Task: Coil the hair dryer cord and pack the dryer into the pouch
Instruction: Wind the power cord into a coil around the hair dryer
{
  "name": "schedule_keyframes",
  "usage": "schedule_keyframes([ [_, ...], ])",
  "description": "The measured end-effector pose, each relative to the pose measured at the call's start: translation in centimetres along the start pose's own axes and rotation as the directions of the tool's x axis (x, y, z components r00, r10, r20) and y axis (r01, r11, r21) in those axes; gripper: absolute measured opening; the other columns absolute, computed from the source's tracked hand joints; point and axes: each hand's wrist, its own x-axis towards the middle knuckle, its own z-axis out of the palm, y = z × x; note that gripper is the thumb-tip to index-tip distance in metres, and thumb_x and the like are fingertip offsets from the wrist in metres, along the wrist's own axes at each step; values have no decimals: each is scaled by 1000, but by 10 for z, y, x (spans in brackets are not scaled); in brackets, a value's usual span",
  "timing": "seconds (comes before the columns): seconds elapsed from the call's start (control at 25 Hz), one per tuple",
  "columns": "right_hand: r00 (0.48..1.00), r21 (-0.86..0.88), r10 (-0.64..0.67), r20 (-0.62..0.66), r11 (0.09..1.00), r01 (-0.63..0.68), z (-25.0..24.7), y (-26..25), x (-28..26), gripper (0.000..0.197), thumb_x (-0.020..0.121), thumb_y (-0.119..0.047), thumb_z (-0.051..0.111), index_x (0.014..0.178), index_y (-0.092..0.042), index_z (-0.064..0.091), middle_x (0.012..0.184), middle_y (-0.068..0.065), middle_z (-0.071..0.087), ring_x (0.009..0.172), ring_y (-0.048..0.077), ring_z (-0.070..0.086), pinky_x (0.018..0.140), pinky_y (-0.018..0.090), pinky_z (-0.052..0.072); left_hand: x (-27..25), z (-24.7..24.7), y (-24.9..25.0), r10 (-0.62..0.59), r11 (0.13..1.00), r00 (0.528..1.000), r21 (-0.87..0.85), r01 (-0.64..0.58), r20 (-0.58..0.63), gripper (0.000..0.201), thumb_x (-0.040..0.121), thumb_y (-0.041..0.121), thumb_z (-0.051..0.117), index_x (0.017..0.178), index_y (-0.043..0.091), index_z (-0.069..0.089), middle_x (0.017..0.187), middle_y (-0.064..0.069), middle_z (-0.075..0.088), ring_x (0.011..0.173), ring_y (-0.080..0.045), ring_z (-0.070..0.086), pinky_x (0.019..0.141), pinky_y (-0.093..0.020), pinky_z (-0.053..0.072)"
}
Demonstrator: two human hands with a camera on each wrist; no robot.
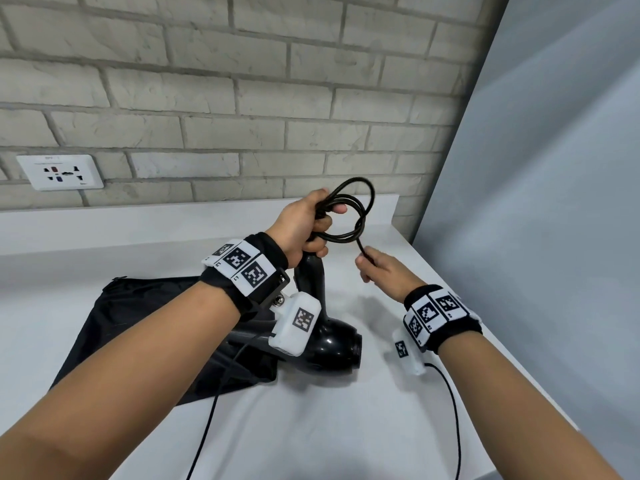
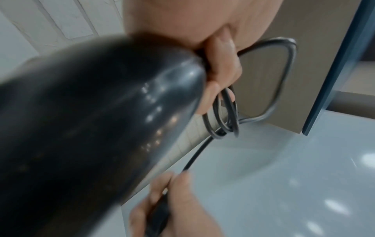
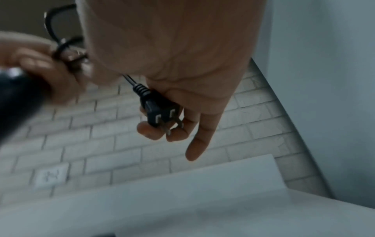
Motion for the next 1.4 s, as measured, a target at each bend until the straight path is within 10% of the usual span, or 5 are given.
schedule_keyframes([
  [0.4, 846, -485, 523, 101, 769, -417, -5, 48, -8, 31, 93, -27, 44, 114, -5, 51, 108, 9, 58, 105, 27, 52, 85, 28, 37, -2, -4, 9, 83, 995, 992, 55, -89, 94, 24, 94, 21, 50, 71, 18, 44, 38, 12, 23, 25, -5, 13, 38, -15, 24],
  [0.64, 993, 100, 86, 86, 991, -95, -10, -12, -1, 32, 88, 3, 48, 117, -10, 51, 104, 5, 57, 97, 12, 54, 73, 9, 44, -1, 0, 6, 84, 995, 986, 50, -92, 143, 27, 95, 16, 47, 69, 20, 41, 38, 12, 23, 25, -4, 12, 39, -17, 19],
  [0.88, 992, 580, -113, 64, 813, 55, -14, -53, -1, 21, 91, -6, 40, 91, -21, 55, 50, -11, 57, 42, 2, 44, 48, 15, 37, -4, 1, 7, 57, 996, 992, 64, -64, 109, 35, 96, 41, 40, 69, 20, 44, 39, 11, 20, 27, -6, 10, 42, -20, 18],
  [1.2, 994, 288, -61, -94, 954, 86, -25, -52, 6, 20, 87, -6, 52, 73, -18, 58, 44, -12, 54, 37, -1, 38, 42, 7, 29, -5, 9, 4, -6, 997, 989, 83, -6, 147, 34, 97, 31, 35, 66, 16, 40, 38, 8, 22, 26, -8, 10, 41, -20, 22],
  [1.4, 951, 66, -113, -287, 988, 137, -44, -59, 14, 27, 89, -2, 47, 71, -15, 62, 70, -7, 62, 66, -4, 56, 77, 17, 43, -6, 19, -6, -75, 986, 977, 163, 42, 202, 32, 97, 30, 34, 68, 18, 37, 37, 9, 23, 25, -7, 10, 45, -22, 17],
])
